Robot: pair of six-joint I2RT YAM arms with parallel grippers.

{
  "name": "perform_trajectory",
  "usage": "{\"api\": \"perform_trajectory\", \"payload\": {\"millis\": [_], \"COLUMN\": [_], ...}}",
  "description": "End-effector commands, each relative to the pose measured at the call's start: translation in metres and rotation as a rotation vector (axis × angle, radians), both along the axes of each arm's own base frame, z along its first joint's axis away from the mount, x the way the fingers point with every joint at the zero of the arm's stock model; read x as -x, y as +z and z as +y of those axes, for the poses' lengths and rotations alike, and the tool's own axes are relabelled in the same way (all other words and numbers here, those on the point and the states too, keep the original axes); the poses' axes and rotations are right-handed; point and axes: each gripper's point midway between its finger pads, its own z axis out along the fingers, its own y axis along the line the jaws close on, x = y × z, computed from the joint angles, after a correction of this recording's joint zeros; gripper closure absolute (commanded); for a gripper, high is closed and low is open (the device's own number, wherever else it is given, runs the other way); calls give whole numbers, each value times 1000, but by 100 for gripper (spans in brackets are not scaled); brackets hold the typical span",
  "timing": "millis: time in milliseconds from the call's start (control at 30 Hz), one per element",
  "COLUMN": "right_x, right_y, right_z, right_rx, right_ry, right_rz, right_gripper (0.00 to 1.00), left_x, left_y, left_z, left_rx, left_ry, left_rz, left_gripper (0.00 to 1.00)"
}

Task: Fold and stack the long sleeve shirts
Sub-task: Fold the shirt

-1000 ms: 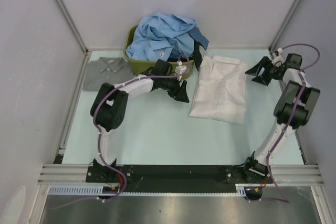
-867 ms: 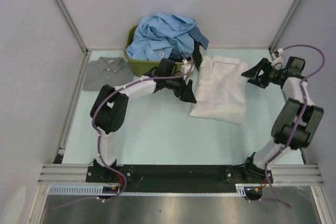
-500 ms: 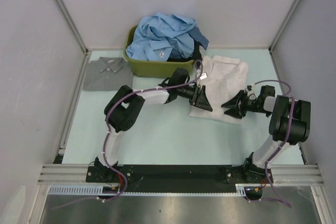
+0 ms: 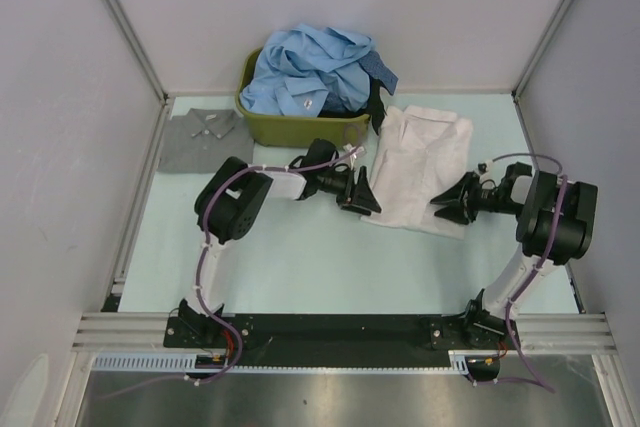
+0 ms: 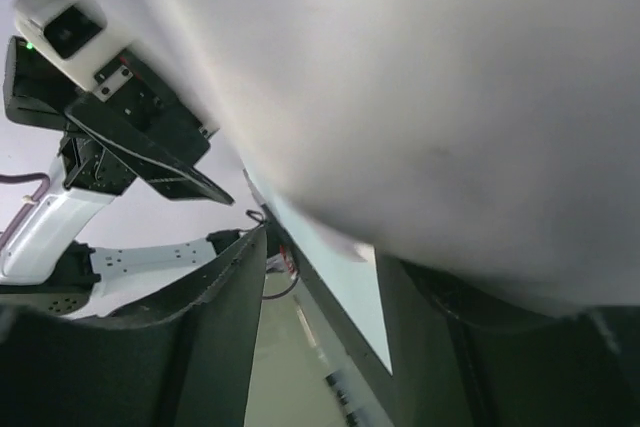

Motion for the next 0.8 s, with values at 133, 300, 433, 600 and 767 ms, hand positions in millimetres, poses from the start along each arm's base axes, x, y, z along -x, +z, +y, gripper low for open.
{"api": "perform_trajectory", "payload": {"millis": [133, 300, 433, 600, 767], "right_x": [-48, -79, -111, -121, -110], "right_y": [66, 28, -8, -32, 23], "right_z": [0, 7, -8, -9, 16], "right_rx": [96, 109, 132, 135, 86], "right_ry": [52, 24, -45, -41, 69], "right_rz": [-289, -278, -252, -204, -294], "right_gripper": [58, 64, 69, 72, 70], "left_x": [-20, -52, -80, -92, -81], "left_y": [79, 47, 1, -26, 47], "left_z": [-40, -67, -57, -24, -19], "left_rx": [98, 59, -43, -108, -2], "left_ry": [-55, 17, 129, 164, 35], "left_rz": [-312, -222, -148, -142, -452], "left_gripper": [27, 32, 34, 36, 30]}}
